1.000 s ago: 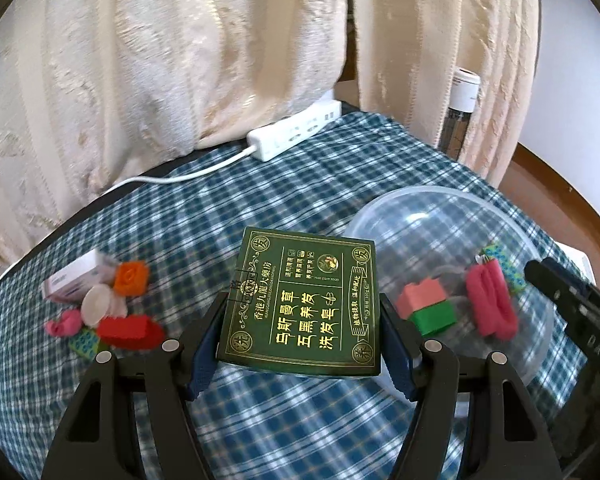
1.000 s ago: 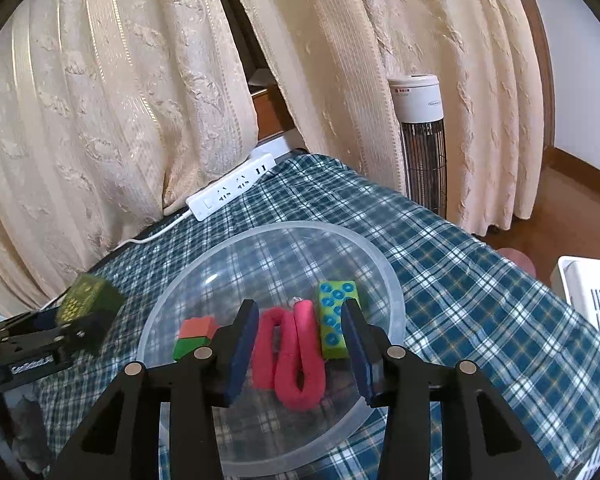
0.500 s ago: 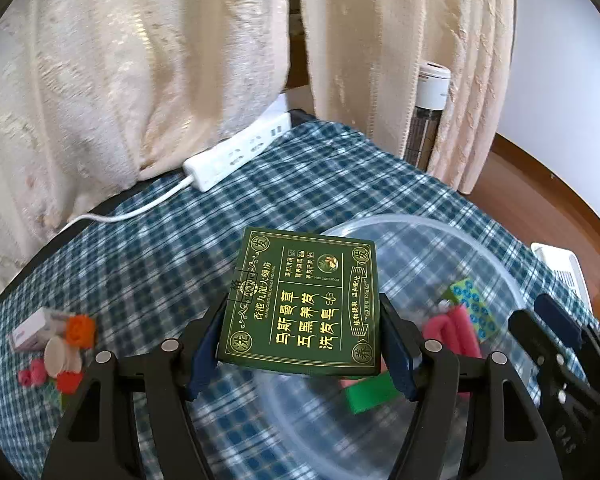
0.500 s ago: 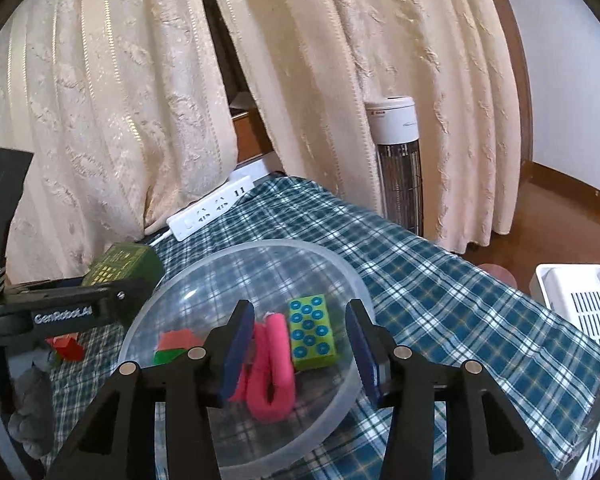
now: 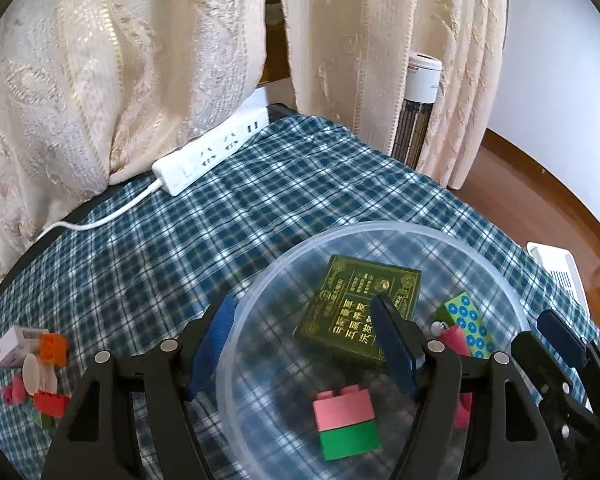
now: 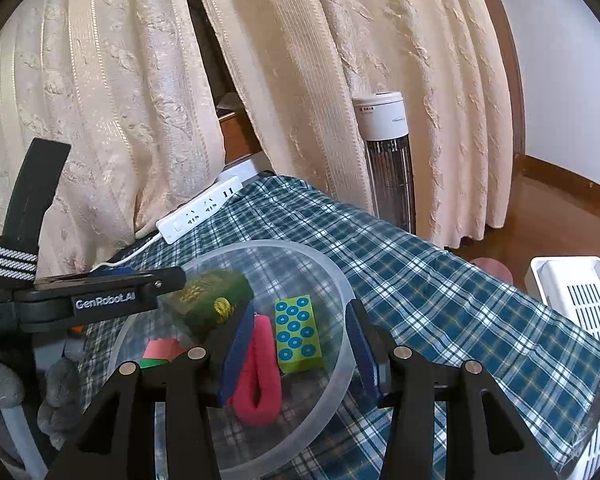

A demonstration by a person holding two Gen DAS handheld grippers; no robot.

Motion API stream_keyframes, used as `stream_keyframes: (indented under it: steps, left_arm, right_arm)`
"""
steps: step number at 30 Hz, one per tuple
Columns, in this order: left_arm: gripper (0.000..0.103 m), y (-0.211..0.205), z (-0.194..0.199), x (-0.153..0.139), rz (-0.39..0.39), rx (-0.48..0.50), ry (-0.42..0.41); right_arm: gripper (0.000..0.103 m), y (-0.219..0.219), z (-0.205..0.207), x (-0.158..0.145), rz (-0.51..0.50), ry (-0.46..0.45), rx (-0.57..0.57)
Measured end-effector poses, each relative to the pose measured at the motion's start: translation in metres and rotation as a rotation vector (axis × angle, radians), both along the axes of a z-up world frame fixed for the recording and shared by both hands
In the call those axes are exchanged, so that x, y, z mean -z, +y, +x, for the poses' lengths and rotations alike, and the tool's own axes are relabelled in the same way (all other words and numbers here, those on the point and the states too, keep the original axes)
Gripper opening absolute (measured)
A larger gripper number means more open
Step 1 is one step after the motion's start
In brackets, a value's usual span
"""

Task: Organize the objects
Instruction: 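Lower the green box into the bowl and open the left gripper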

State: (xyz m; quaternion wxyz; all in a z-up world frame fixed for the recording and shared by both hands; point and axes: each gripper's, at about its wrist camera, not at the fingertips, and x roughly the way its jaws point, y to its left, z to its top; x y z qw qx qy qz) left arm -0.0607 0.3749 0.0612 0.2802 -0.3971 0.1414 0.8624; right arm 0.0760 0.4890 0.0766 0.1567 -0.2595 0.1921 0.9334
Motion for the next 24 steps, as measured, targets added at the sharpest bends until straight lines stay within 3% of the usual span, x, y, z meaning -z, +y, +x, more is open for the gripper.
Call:
stream_keyframes:
  steps: [8,12,24]
  left_arm:
    - [0.072,-0.023,-0.002,-0.002,0.012,-0.06,-0.009]
    - [0.072,-0.039,0.0,-0.005,0.011,-0.087,0.004]
    - [0.072,-0.108,-0.009,-0.011,0.041,-0.206,0.006]
  right_arm:
    - [0.051,-0.009,-0.001,-0.003,0.012,-0.005,-0.01]
    - [0.059,-0.016,0.002,-0.008,0.023,0.008,-0.015]
    - [0.07,-0.06,-0.008,-0.023,0.065,0.023,-0.097]
